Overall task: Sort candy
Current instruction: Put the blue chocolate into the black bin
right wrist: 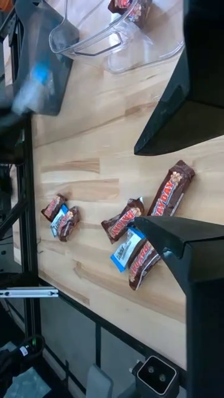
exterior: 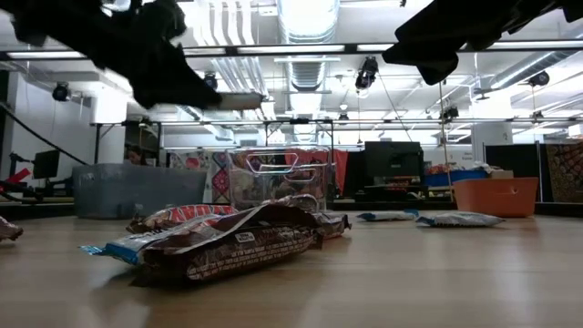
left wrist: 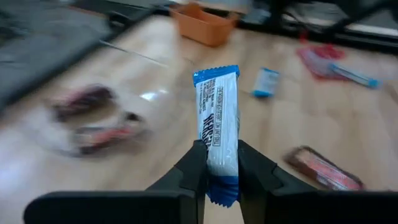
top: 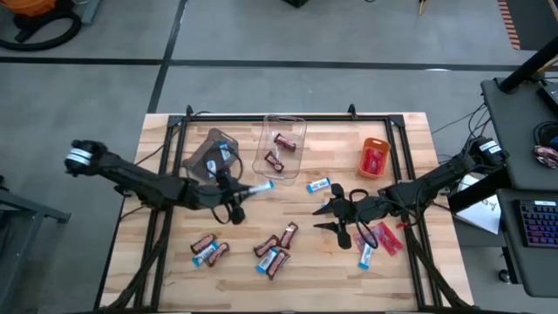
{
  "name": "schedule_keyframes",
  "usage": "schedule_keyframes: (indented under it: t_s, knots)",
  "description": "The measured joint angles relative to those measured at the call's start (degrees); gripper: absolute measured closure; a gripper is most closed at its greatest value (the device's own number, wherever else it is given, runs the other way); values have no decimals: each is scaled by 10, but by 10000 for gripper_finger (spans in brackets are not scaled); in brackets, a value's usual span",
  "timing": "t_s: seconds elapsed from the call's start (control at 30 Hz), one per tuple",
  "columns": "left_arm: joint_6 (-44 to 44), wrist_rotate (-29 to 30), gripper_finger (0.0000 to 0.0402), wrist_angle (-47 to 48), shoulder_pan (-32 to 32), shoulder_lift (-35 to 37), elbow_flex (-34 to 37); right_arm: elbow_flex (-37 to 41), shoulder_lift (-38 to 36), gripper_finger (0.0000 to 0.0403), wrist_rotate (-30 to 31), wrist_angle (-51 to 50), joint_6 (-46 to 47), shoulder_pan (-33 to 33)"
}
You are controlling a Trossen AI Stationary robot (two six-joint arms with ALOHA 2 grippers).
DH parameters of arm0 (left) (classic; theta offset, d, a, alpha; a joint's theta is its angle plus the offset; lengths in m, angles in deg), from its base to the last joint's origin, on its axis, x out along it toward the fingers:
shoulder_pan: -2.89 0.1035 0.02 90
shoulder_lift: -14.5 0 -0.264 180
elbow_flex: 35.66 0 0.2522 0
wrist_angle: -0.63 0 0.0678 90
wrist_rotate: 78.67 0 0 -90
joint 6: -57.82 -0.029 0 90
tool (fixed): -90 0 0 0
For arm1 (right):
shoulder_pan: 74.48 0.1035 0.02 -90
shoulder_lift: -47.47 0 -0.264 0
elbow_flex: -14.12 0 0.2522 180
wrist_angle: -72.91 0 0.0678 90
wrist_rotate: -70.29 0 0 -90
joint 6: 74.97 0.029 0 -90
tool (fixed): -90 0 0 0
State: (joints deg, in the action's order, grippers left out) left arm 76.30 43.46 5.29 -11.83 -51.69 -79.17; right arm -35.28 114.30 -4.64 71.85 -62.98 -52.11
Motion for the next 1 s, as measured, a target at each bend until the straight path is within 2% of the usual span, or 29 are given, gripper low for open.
schedule_keyframes:
  t_s: [0.23, 0.3, 0.4, 0.47, 0.67, 0.77, 1.0]
  knots:
    - [60, 142, 360, 362, 22, 102, -95, 0, 0, 243, 0, 0, 0, 0]
    - [86, 149, 360, 452, 45, 114, -117, 0, 0, 243, 0, 0, 0, 0]
    - [118, 149, 360, 537, 90, 123, -137, 0, 0, 243, 0, 0, 0, 0]
    - [122, 144, 360, 571, 125, 126, -138, 0, 0, 243, 0, 0, 0, 0]
    - [79, 45, 360, 586, 251, 118, -111, 0, 0, 243, 0, 0, 0, 0]
    - [67, 32, 360, 586, 303, 105, -97, 0, 0, 243, 0, 0, 5, 0]
    - [42, 11, 360, 576, 361, 63, -96, 0, 0, 243, 0, 0, 9, 0]
